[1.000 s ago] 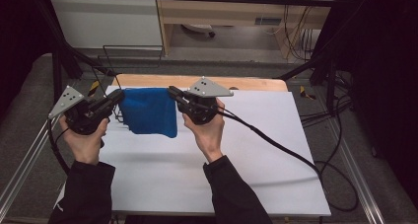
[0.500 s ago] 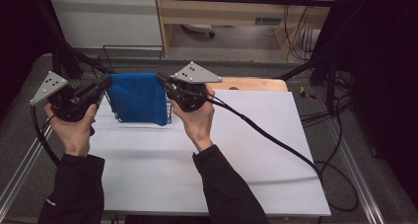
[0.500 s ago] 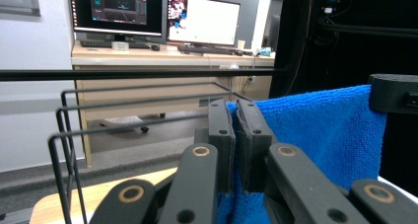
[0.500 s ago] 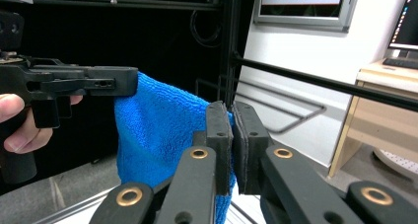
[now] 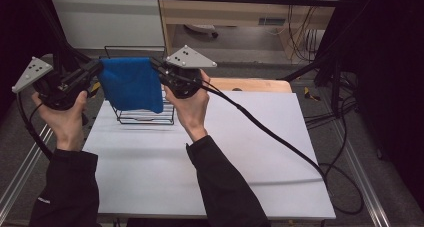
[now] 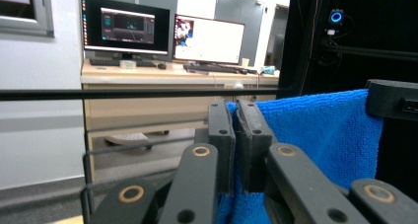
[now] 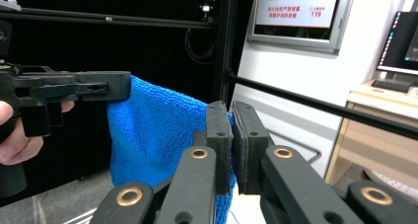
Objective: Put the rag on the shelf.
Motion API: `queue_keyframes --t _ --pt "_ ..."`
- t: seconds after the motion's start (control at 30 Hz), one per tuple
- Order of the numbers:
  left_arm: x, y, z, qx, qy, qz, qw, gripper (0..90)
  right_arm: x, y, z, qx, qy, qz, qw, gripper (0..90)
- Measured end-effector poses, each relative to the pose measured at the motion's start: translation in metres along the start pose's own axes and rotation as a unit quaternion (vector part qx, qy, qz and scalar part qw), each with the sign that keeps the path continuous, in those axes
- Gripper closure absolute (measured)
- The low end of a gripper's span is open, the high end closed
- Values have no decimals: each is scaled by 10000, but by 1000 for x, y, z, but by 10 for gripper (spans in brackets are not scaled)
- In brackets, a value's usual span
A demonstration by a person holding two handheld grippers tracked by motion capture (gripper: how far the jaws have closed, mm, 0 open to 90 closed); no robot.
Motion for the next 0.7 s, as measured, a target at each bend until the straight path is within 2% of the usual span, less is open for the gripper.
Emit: queue_keyframes --t 0.2,0.47,0.7 --pt "6 -1 -12 -71 13 -79 9999 860 0 6 -15 -78 -41 51 9999 870" --pt "16 3 -23 -167 -83 -98 9998 860 -1 14 -31 -85 -172 164 9997 871" --pt "25 4 -34 -290 -162 -109 9994 860 -1 21 -44 -118 -152 200 9996 870"
Point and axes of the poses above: each handheld gripper's, and its own axes: y roughly forward along the jaws, z roughly out of its underside, x roughly to its left, the point moved 3 cm from there along y, roughly forward along the jaws, and after that the axes turned 14 degrees about x, right-handed, at the moved point
